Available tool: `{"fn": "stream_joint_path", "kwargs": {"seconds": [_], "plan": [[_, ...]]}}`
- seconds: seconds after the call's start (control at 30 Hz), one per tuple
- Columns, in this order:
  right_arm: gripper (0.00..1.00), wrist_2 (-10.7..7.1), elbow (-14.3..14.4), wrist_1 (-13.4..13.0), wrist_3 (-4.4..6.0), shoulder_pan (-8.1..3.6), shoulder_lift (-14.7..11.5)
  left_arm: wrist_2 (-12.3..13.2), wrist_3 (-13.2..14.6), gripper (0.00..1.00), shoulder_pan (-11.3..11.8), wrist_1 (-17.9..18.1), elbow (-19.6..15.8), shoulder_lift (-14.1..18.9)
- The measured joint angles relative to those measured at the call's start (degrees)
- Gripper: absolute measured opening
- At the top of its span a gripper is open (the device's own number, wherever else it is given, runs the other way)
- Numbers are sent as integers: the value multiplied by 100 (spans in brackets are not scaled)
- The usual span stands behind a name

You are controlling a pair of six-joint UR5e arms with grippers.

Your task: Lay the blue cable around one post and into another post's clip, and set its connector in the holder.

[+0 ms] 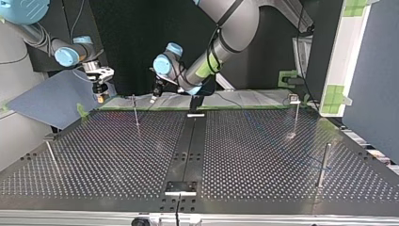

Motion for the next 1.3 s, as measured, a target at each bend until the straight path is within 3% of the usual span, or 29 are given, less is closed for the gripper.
{"fn": "stream_joint_path", "kwargs": {"seconds": [0.57, 0.83, 1.3], "plan": [[0, 0, 1, 42, 0, 10, -1, 122, 70, 98, -380, -137, 138, 26], [0, 0, 1, 43, 0, 10, -1, -28, 59, 98, -535, -316, 340, 27], [0, 0, 1, 42, 0, 10, 0, -252, -5, 98, -623, -353, 356, 22]]}}
